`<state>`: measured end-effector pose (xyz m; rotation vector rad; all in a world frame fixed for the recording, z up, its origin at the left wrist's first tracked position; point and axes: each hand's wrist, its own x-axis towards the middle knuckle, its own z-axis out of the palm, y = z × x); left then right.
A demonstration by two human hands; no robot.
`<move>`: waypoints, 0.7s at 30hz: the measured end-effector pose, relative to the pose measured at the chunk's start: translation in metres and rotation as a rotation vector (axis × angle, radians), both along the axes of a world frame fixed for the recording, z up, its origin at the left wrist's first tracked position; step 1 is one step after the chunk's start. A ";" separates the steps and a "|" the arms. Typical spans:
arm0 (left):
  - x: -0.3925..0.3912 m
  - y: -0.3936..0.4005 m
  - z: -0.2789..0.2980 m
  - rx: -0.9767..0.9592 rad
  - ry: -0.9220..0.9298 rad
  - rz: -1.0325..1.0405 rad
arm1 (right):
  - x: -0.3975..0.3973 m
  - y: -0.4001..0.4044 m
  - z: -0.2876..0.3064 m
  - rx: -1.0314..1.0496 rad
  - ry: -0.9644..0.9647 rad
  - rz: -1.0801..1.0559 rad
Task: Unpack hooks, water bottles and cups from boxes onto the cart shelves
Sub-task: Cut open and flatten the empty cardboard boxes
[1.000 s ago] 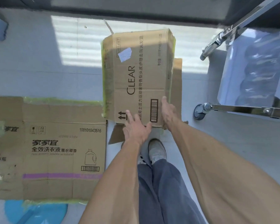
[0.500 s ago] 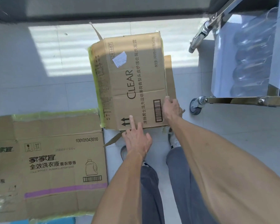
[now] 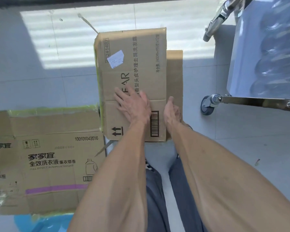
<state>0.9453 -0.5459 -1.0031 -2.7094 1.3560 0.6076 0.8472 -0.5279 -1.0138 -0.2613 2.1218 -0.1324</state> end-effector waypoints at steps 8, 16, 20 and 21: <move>-0.009 -0.015 -0.015 0.026 -0.022 0.048 | -0.012 0.005 0.002 -0.045 0.177 -0.107; -0.010 0.009 -0.011 0.536 0.156 0.021 | -0.043 -0.003 0.040 -0.061 0.543 -0.041; -0.002 0.015 -0.010 0.651 0.215 0.001 | -0.044 0.005 0.042 -0.057 0.512 0.186; 0.000 0.019 -0.009 0.676 0.228 0.004 | -0.044 0.007 0.039 -0.038 0.491 0.243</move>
